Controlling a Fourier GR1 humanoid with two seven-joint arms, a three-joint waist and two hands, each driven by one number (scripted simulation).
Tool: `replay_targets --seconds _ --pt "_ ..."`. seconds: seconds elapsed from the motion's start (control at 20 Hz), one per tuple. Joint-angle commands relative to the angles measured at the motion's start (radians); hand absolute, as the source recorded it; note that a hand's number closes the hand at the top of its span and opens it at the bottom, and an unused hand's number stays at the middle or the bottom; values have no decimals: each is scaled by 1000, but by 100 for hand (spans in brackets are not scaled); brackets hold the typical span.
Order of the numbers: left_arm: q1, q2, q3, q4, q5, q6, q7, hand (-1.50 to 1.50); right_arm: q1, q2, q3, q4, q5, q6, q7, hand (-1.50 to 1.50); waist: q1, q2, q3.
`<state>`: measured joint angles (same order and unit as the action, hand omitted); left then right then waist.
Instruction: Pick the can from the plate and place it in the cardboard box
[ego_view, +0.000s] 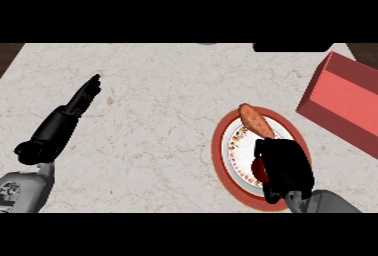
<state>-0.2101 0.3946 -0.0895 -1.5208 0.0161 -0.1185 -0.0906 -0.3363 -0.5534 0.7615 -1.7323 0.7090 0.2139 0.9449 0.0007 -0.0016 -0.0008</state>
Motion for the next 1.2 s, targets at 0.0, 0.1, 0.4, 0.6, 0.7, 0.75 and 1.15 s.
replay_targets --seconds 0.0,0.1,0.4,0.6,0.7,0.75,1.15 --pt "-17 -11 0 25 -16 -5 -18 0 -49 -18 -19 43 -34 -3 -227 150 7 5 1" --pt "-1 -38 -29 -22 -20 14 2 0 -25 -56 20 -14 -63 -48 -397 150 17 6 4" --pt "-27 -38 -15 17 -34 17 4 0 -10 -141 -29 -38 -90 -182 -792 150 -1 4 3" --pt "-15 -27 10 -15 -35 14 23 0 -11 -176 -106 -94 -61 -216 -862 150 -1 0 1" --pt "25 -44 -14 -45 -41 12 14 0 -3 -230 -143 -189 -41 -212 -859 150 -6 -3 1" --pt "28 -39 6 -40 -27 7 19 0 23 -271 -199 -194 -65 -234 -903 150 -8 -2 1" --pt "7 -23 23 8 -37 -21 -7 0 63 -224 -520 -267 -272 -266 -683 150 -20 0 1"
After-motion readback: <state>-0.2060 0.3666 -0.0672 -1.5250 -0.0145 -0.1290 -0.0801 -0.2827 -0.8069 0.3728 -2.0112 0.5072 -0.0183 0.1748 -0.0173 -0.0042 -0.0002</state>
